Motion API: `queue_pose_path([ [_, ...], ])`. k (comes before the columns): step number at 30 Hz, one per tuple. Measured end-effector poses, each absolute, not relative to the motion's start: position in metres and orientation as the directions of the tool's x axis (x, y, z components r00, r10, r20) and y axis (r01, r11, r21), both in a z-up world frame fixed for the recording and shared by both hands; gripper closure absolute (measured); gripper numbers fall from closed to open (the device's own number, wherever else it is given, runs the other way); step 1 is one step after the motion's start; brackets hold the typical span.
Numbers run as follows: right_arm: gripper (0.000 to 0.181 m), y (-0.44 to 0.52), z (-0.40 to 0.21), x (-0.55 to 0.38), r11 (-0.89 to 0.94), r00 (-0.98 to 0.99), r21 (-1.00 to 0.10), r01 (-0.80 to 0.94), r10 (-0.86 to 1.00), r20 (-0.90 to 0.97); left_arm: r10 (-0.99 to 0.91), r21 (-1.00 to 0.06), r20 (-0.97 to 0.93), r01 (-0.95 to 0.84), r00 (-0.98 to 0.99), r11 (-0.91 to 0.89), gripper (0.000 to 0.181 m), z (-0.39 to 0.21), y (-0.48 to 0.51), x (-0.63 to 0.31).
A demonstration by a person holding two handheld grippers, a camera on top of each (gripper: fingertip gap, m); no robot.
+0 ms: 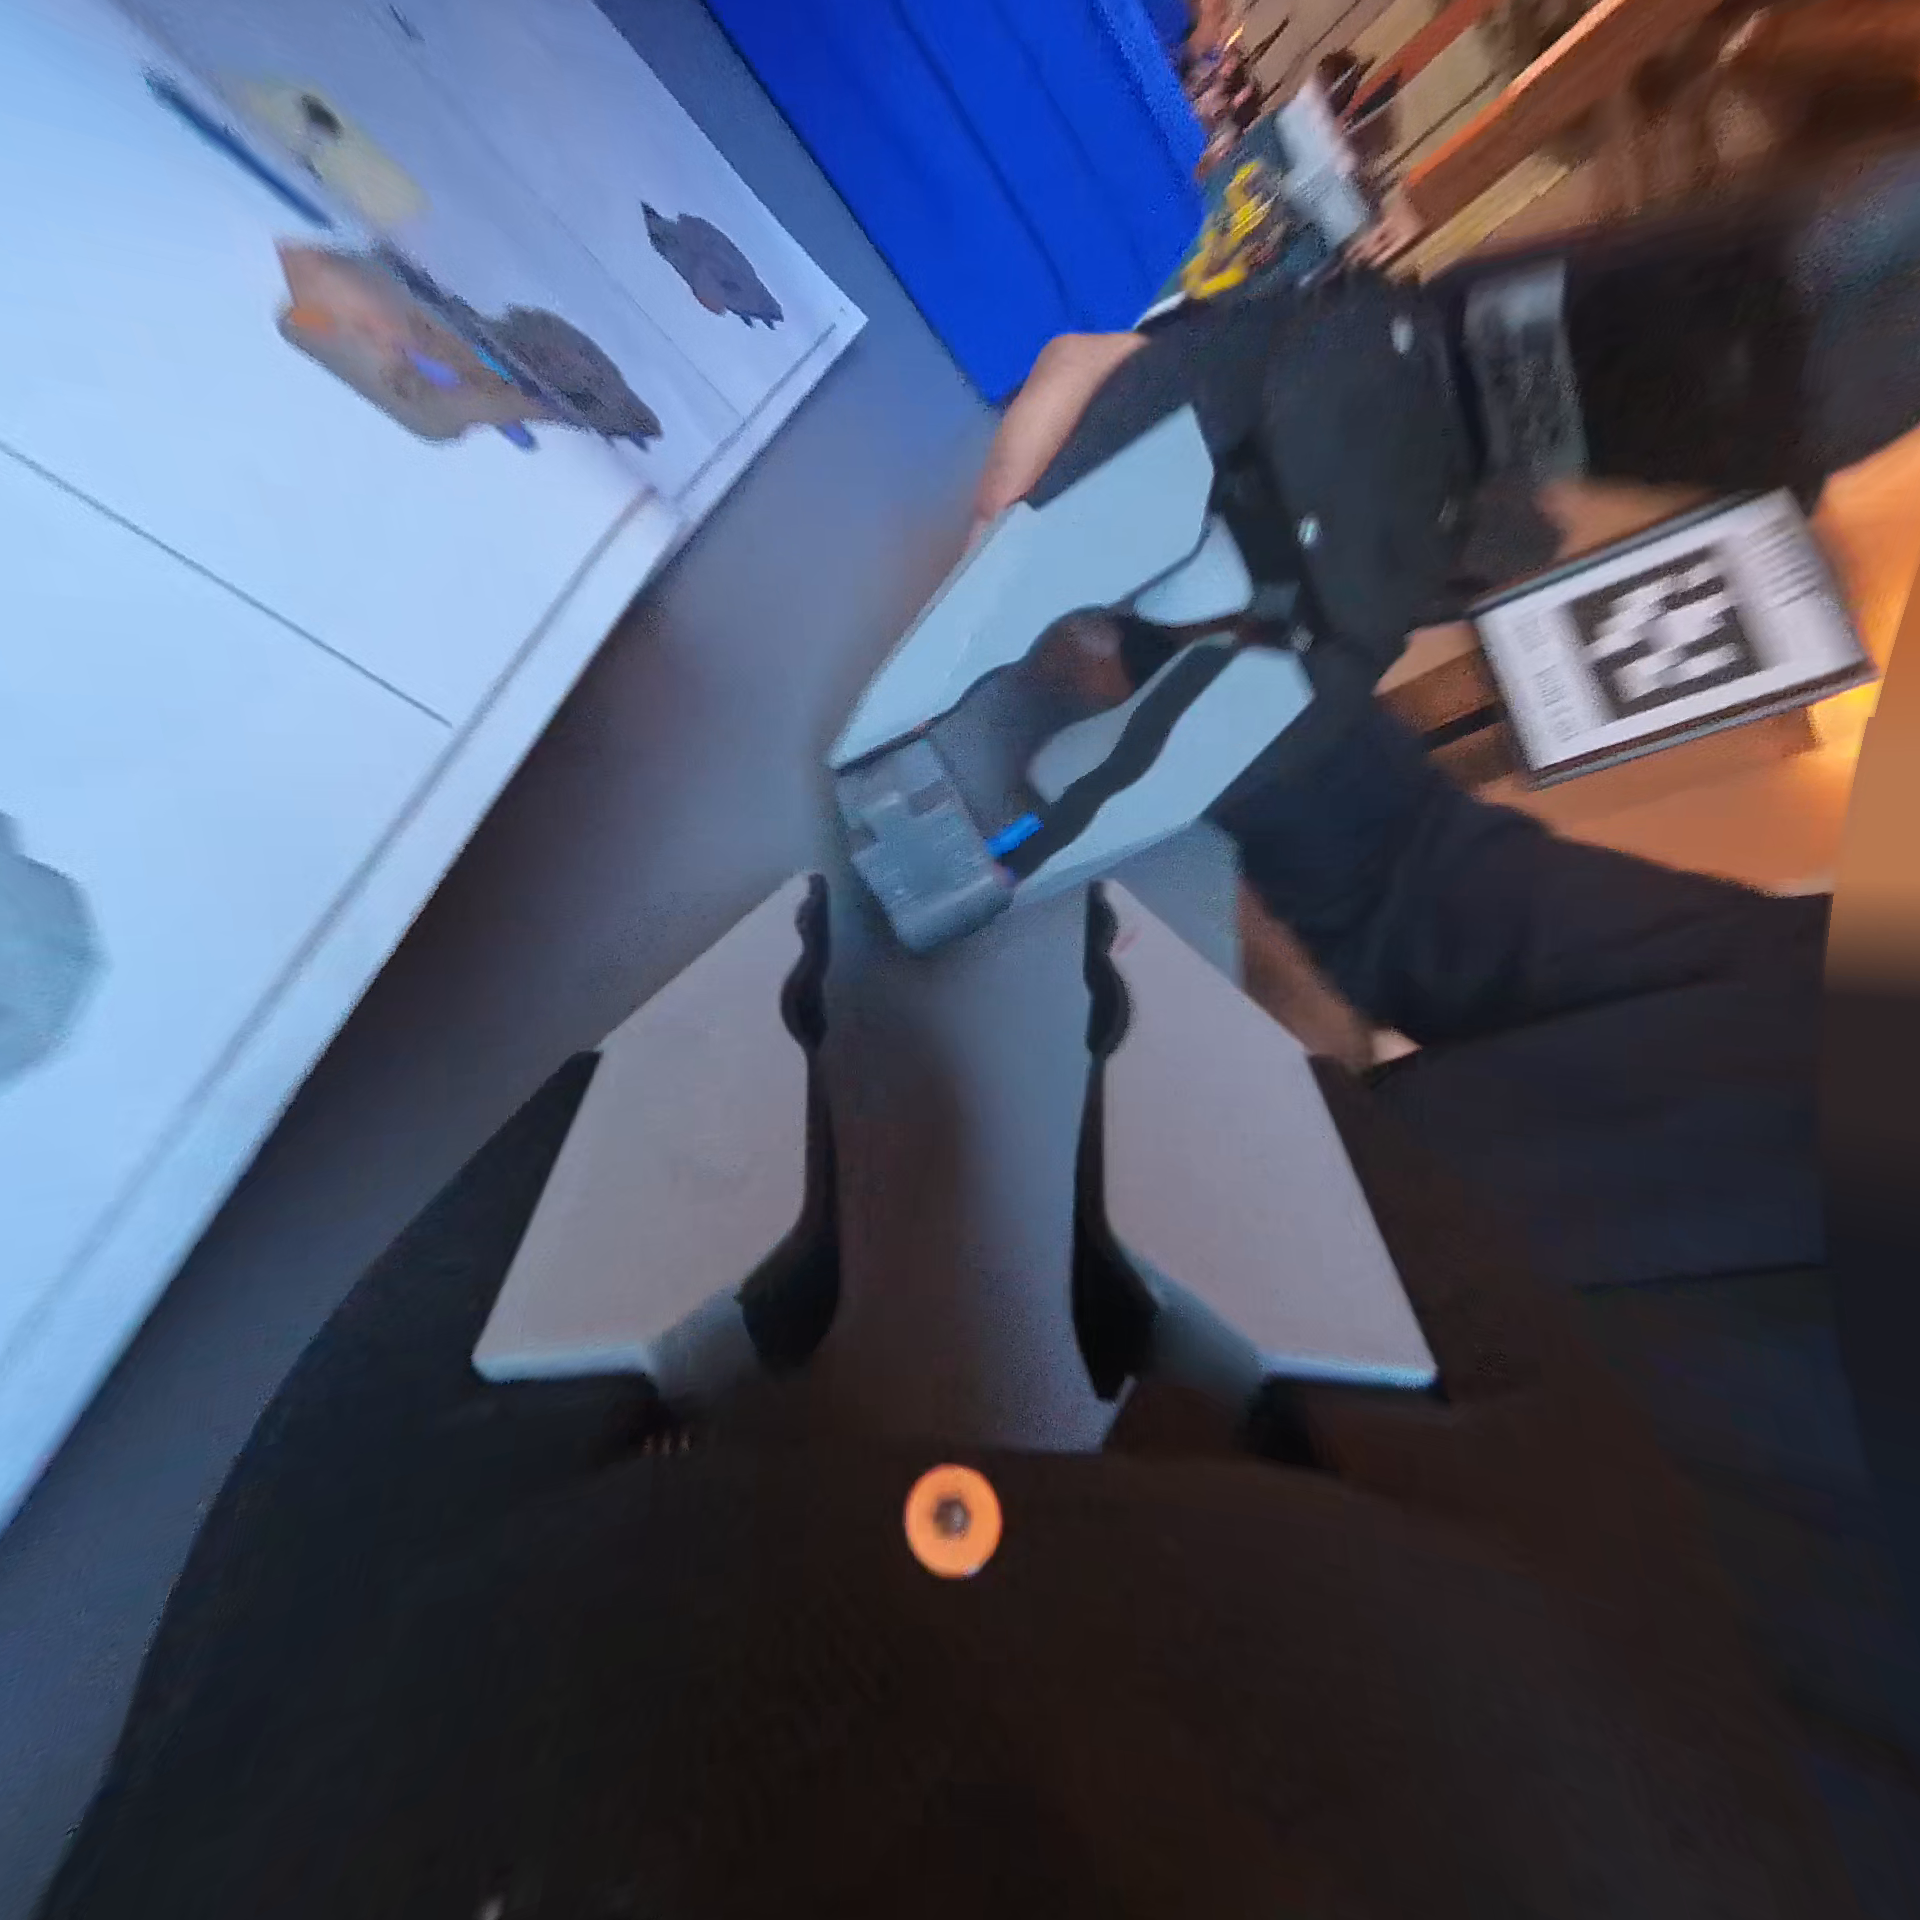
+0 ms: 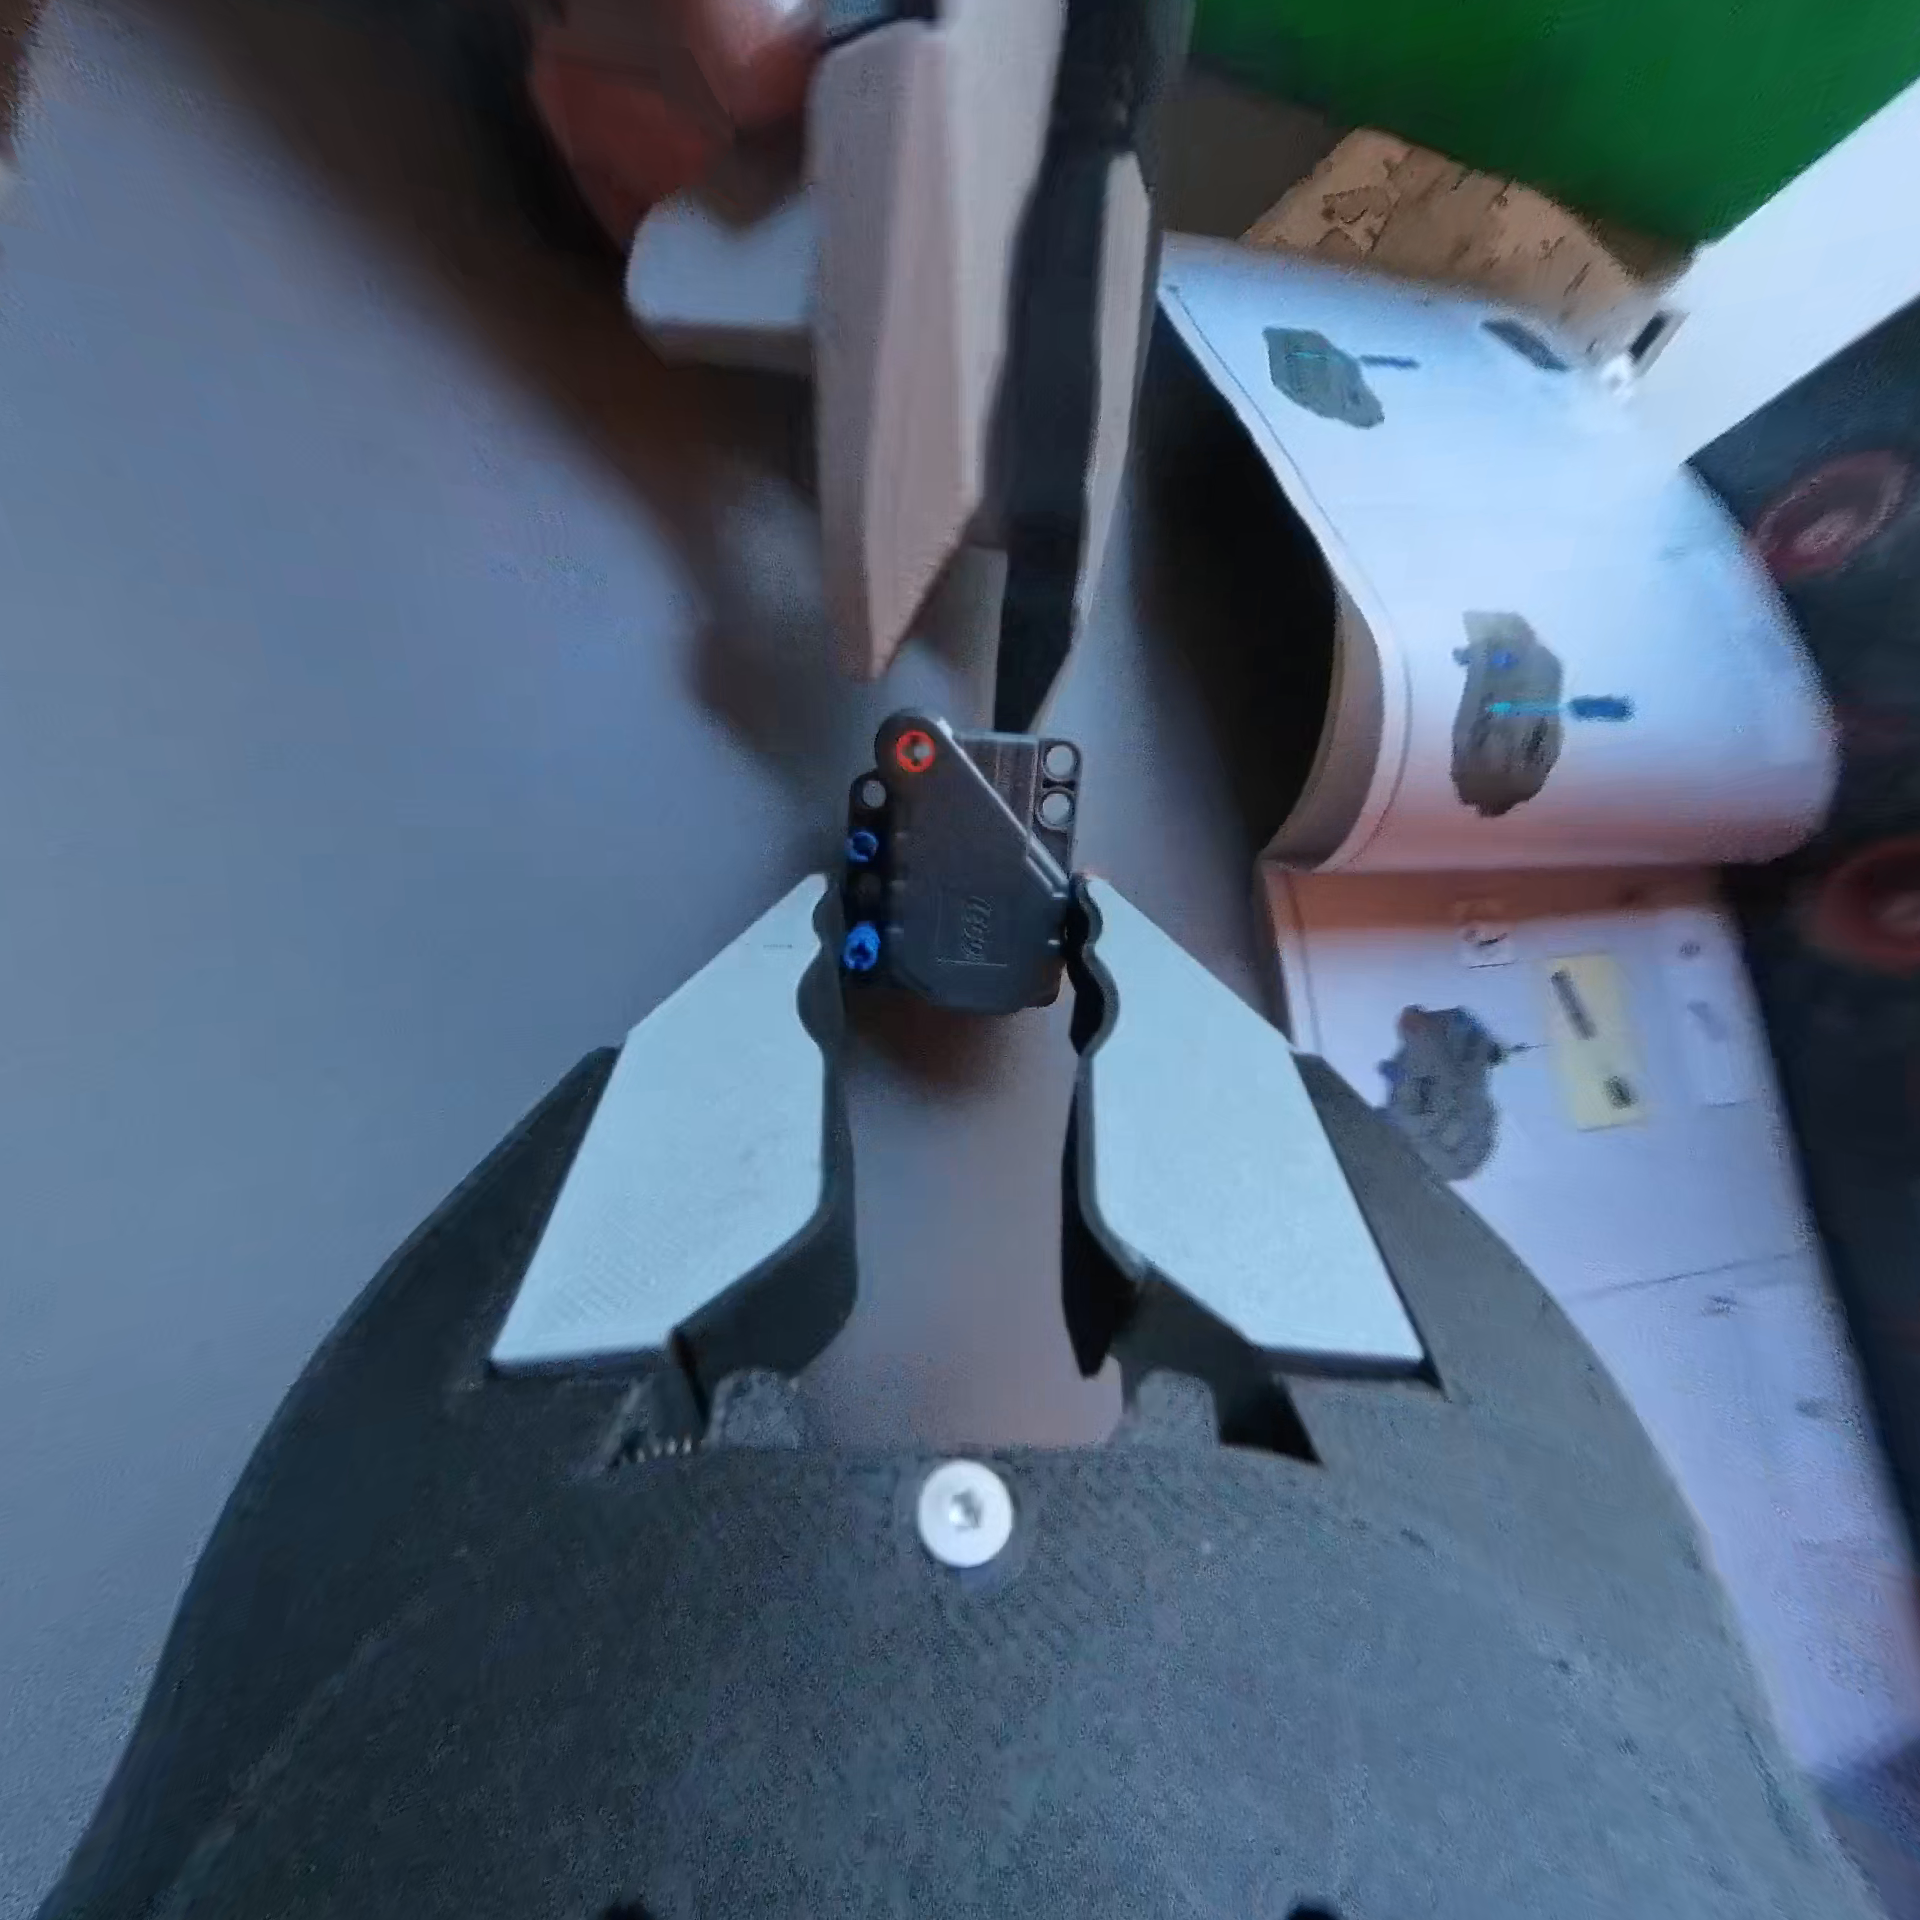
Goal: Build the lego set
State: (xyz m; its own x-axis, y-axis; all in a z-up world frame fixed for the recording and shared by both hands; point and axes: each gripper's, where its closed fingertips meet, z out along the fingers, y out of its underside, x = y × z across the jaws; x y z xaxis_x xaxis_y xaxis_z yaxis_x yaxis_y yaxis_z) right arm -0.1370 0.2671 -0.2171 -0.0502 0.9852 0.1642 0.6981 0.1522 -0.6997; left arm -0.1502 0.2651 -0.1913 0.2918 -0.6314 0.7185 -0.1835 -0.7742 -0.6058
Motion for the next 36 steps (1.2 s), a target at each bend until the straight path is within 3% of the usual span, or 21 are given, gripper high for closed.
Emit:
queue_pose_path([
  [3, 0.142, 0.265, -0.216, -0.135, -0.061, -0.021, -0.739, 0.671, 0.995, -0.101, -0.793, -0.746, 0.473, -0.304, 0.384, -0.592, 0.118, -0.196, 0.275, -0.16],
  [6, 0.142, 0.261, -0.214, -0.134, -0.191, -0.033, -0.739, 0.646, 0.96, -0.277, -0.88, -0.81, 0.333, -0.375, 0.34, -0.452, 0.114, -0.193, 0.27, -0.149],
  [9, 0.142, 0.251, -0.211, -0.135, -0.287, -0.073, -0.721, 0.631, 0.903, -0.424, -0.9, -0.776, 0.333, -0.46, 0.28, -0.431, 0.114, -0.203, 0.256, -0.135],
  [13, 0.142, 0.236, -0.203, -0.137, -0.361, -0.149, -0.692, 0.625, 0.815, -0.56, -0.924, -0.765, 0.314, -0.518, 0.219, -0.383, 0.136, -0.208, 0.243, -0.128],
  [22, 0.142, 0.232, -0.202, -0.137, -0.373, -0.177, -0.678, 0.633, 0.783, -0.596, -0.85, -0.713, 0.494, -0.475, 0.181, -0.516, 0.14, -0.205, 0.236, -0.13],
  [29, 0.134, 0.244, -0.194, -0.127, -0.321, -0.181, -0.736, 0.596, 0.839, -0.512, -0.755, -0.643, 0.625, -0.416, 0.201, -0.643, 0.14, -0.204, 0.241, -0.138],
  [36, 0.154, 0.24, -0.188, -0.124, -0.177, -0.24, -0.804, 0.567, 0.899, -0.367, -0.791, -0.669, 0.581, -0.441, 0.19, -0.598, 0.14, -0.203, 0.239, -0.145],
])
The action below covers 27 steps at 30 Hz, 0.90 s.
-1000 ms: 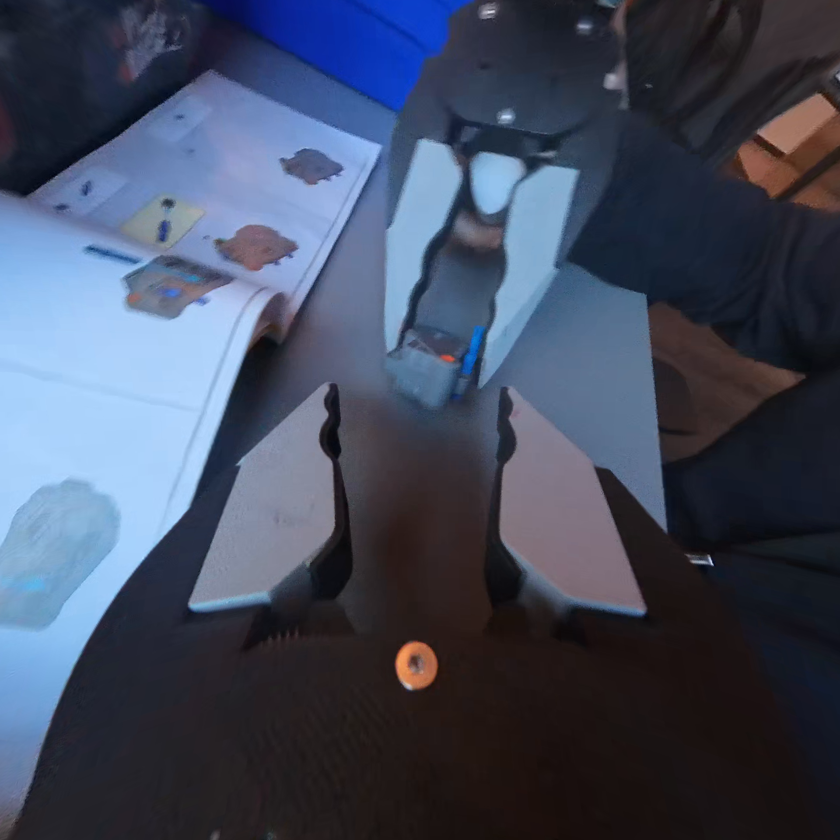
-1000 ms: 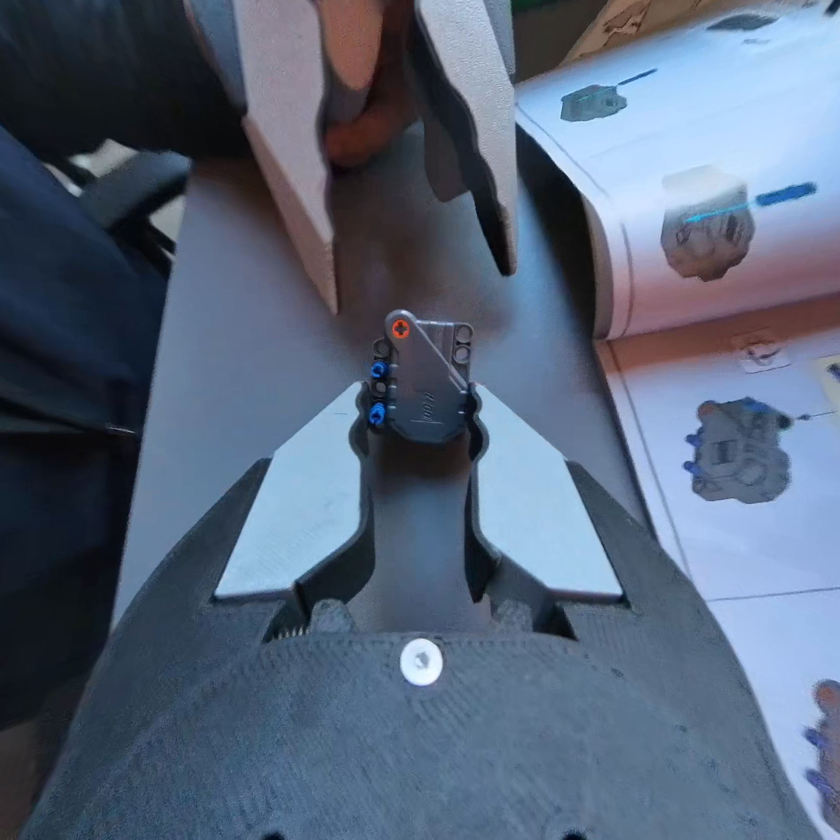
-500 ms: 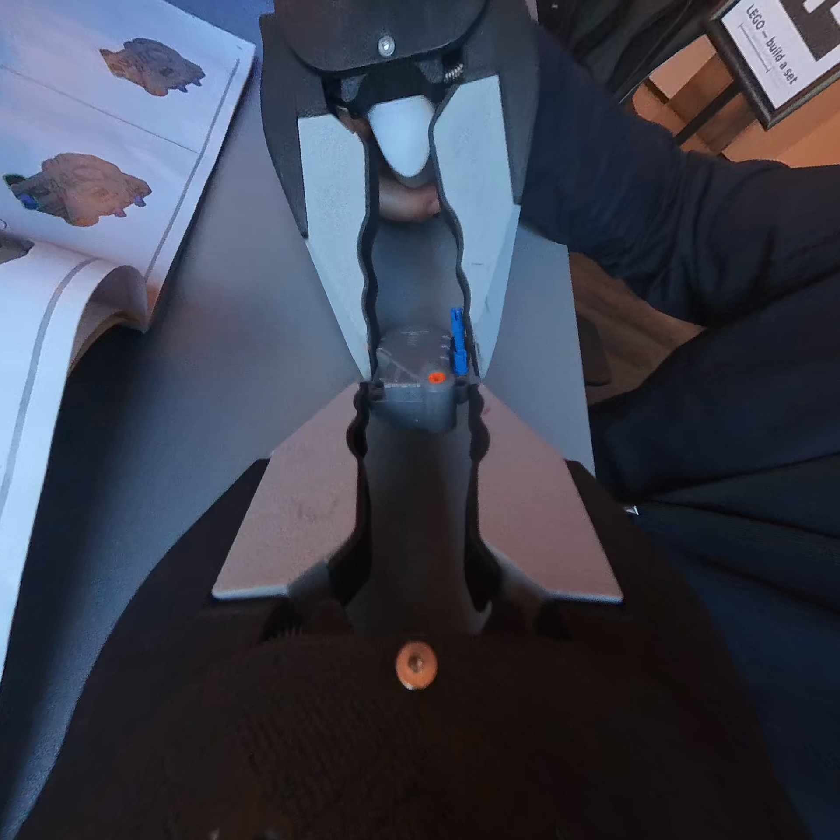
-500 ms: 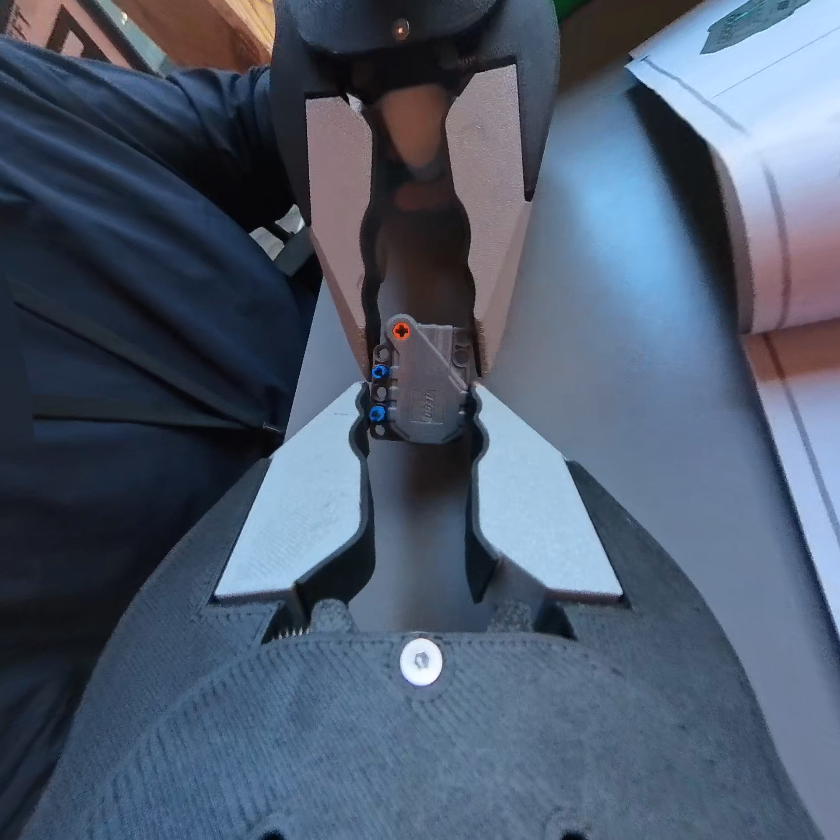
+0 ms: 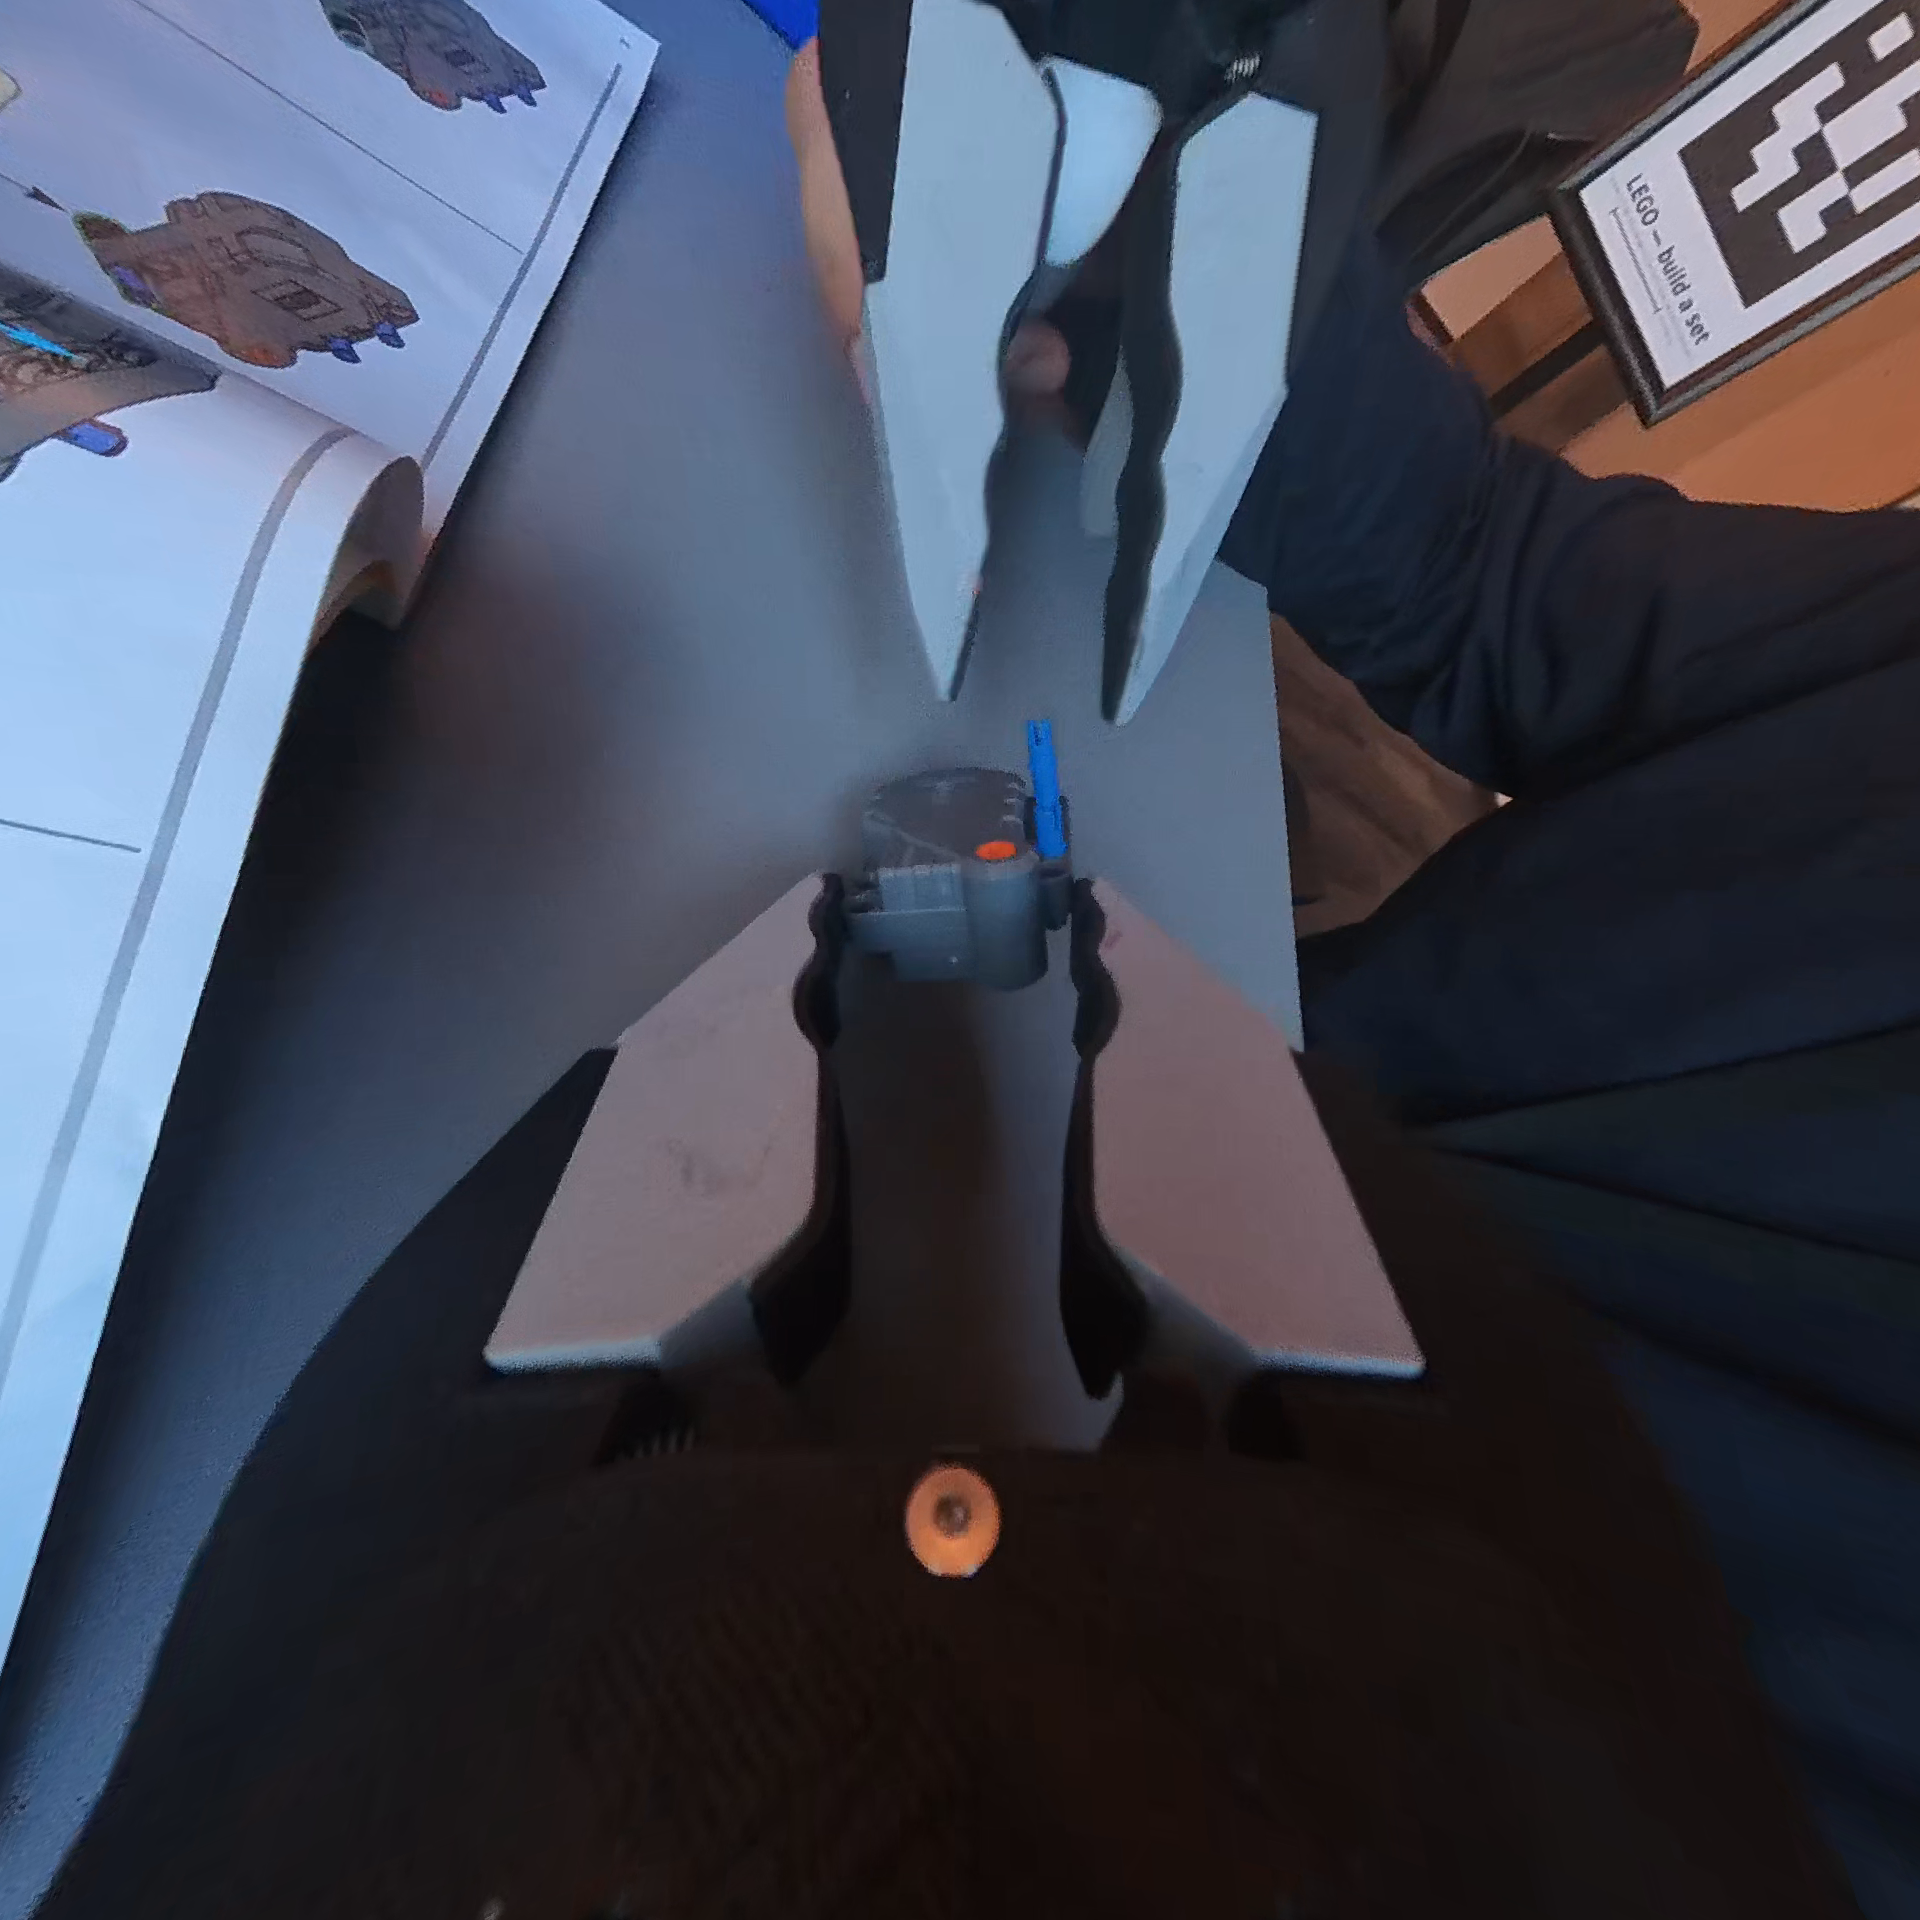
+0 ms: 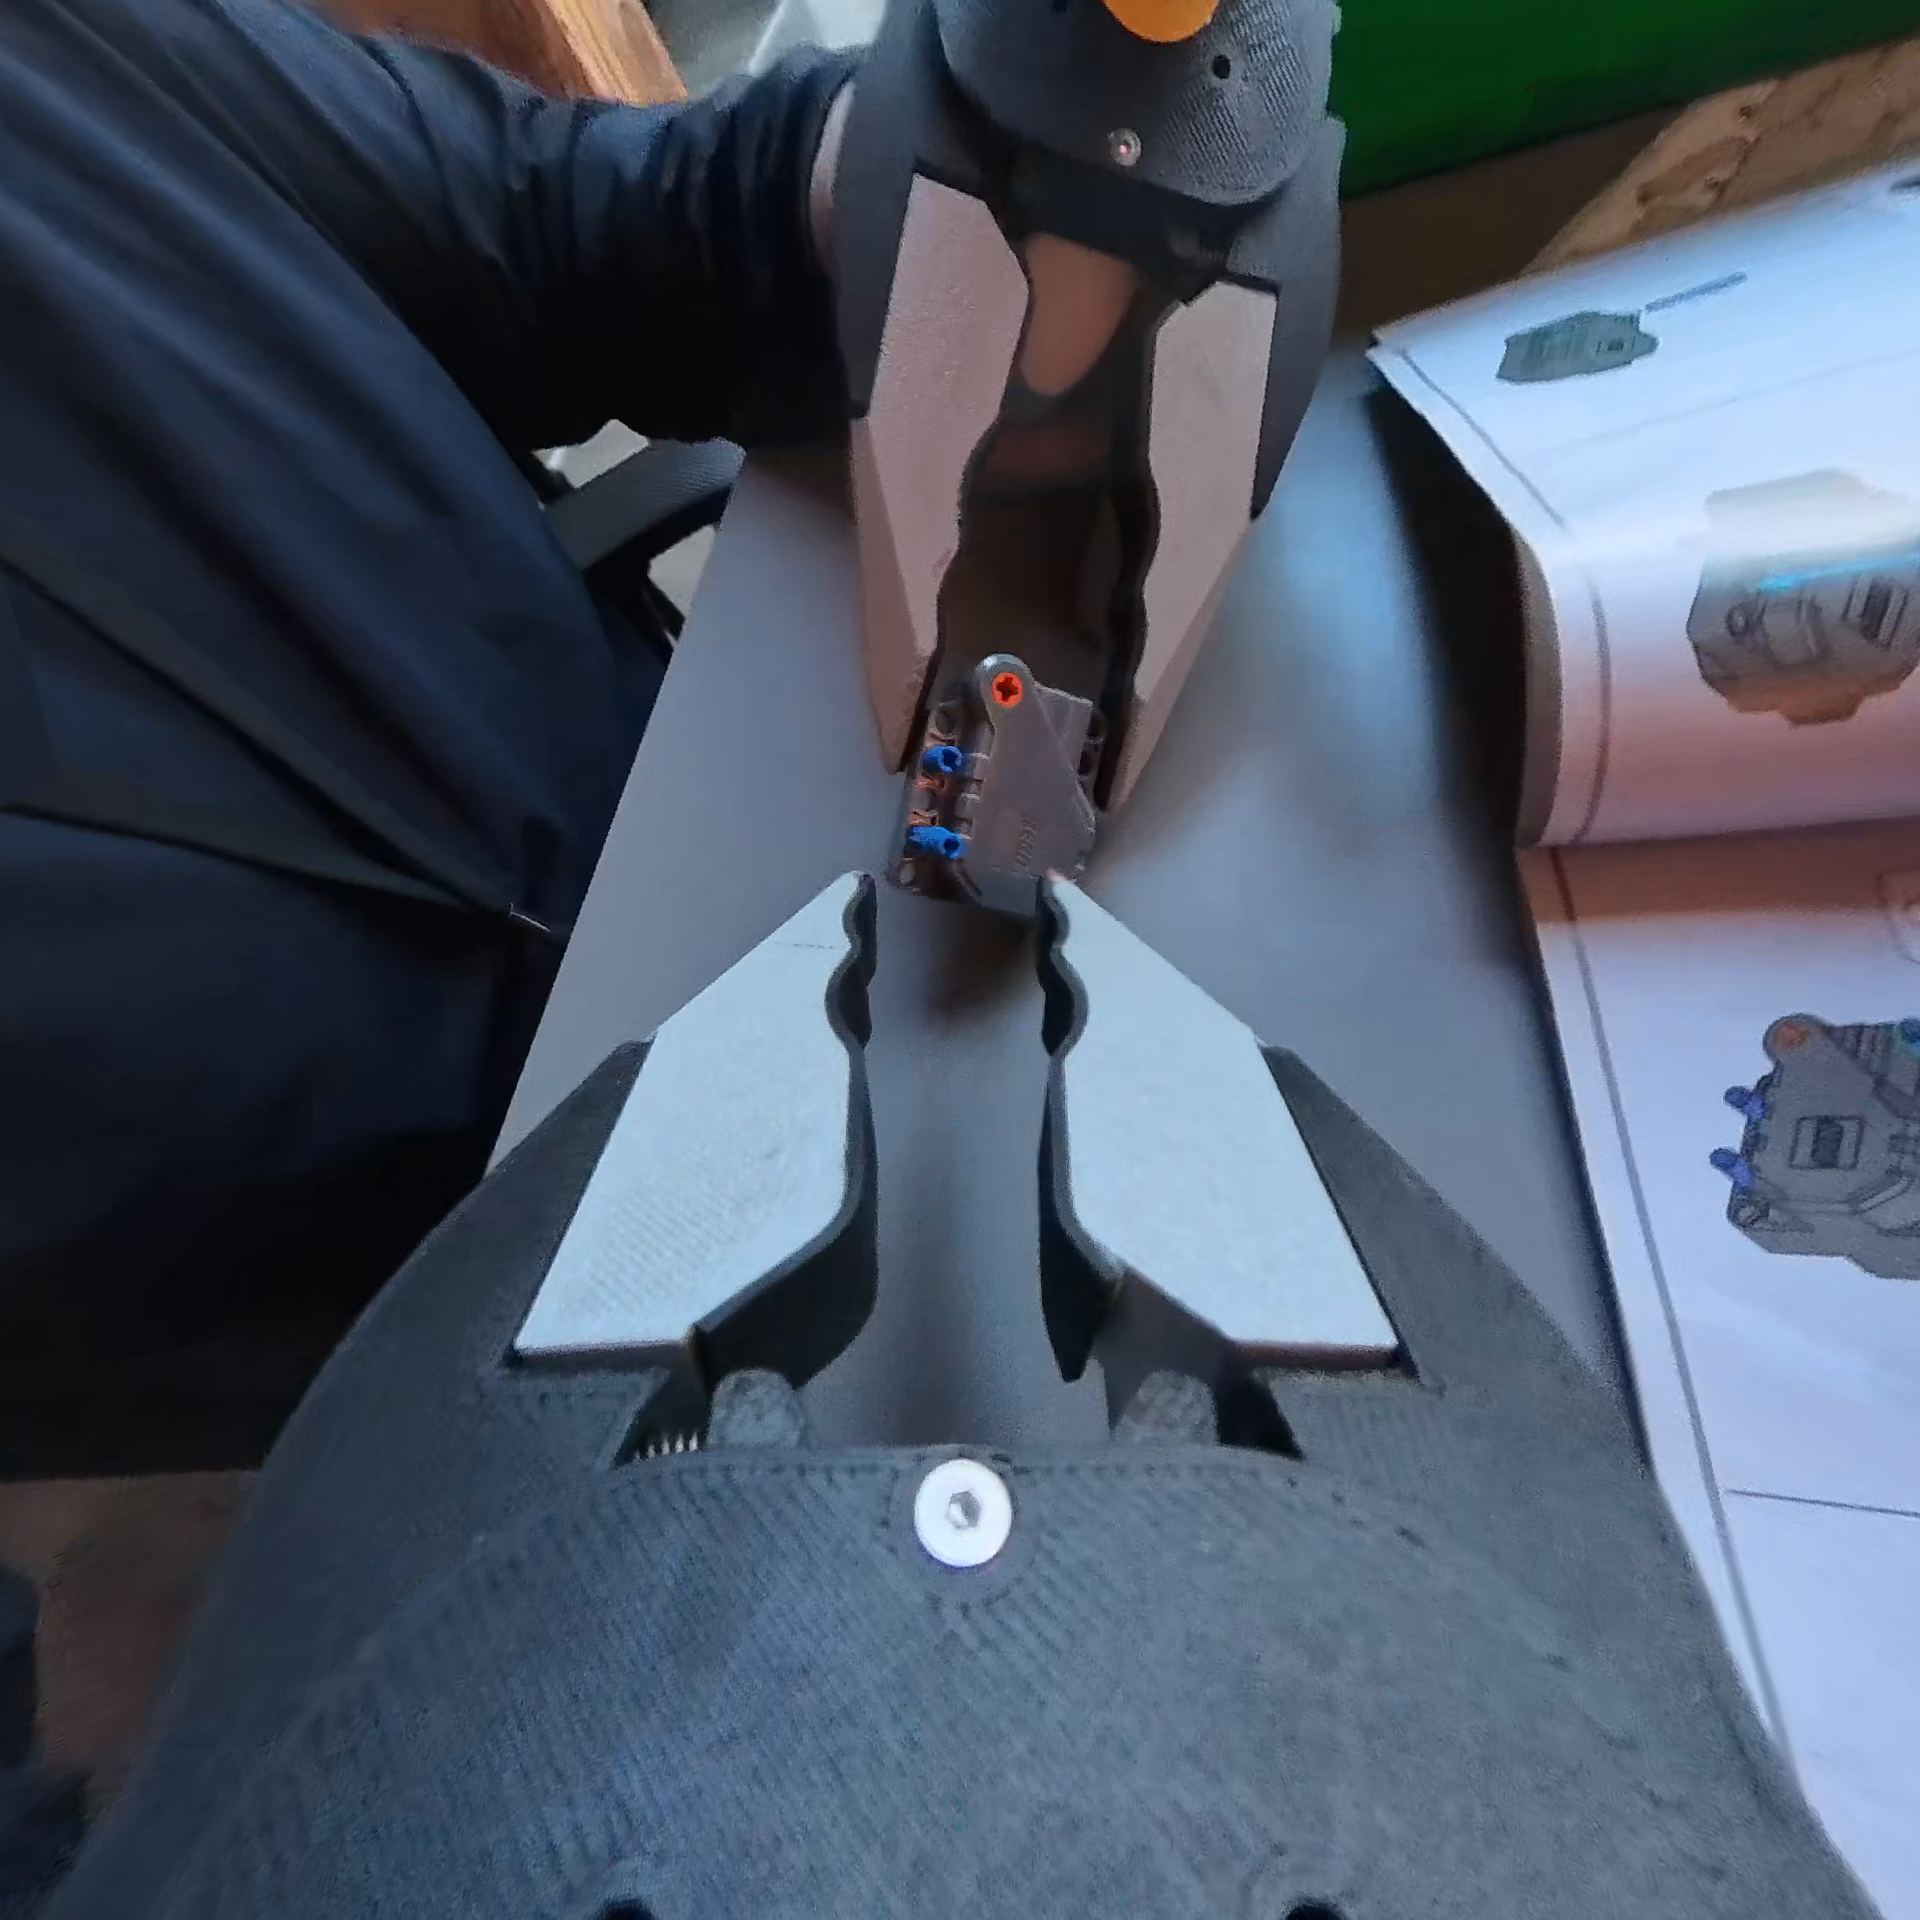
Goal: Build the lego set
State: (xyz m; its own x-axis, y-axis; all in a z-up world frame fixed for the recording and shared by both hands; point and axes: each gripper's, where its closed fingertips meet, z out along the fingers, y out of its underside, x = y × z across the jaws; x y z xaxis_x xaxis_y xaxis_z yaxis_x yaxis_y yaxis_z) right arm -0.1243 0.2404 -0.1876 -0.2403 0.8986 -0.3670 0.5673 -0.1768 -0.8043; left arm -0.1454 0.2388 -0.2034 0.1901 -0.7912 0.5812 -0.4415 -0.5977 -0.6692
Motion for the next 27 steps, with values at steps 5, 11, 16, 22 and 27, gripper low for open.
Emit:
queue_pose_path([
  [5, 0.166, 0.229, -0.179, -0.132, -0.077, -0.282, -0.846, 0.527, 0.924, -0.259, -0.866, -0.745, 0.473, -0.45, 0.164, -0.492, 0.14, -0.196, 0.235, -0.146],
  [11, 0.17, 0.225, -0.196, -0.131, 0.064, -0.28, -0.8, 0.596, 0.951, -0.133, -0.913, -0.78, 0.361, -0.476, 0.188, -0.406, 0.141, -0.198, 0.237, -0.145],
  [16, 0.179, 0.226, -0.202, -0.133, 0.131, -0.281, -0.788, 0.602, 0.958, -0.055, -0.881, -0.769, 0.431, -0.43, 0.196, -0.472, 0.141, -0.194, 0.24, -0.143],
  [22, 0.18, 0.233, -0.219, -0.137, 0.074, -0.227, -0.752, 0.655, 0.968, -0.102, -0.864, -0.772, 0.441, -0.387, 0.243, -0.503, 0.14, -0.193, 0.25, -0.144],
  [27, 0.18, 0.238, -0.219, -0.14, 0.02, -0.19, -0.759, 0.651, 0.972, -0.138, -0.857, -0.748, 0.424, -0.421, 0.292, -0.514, 0.124, -0.202, 0.252, -0.15],
])
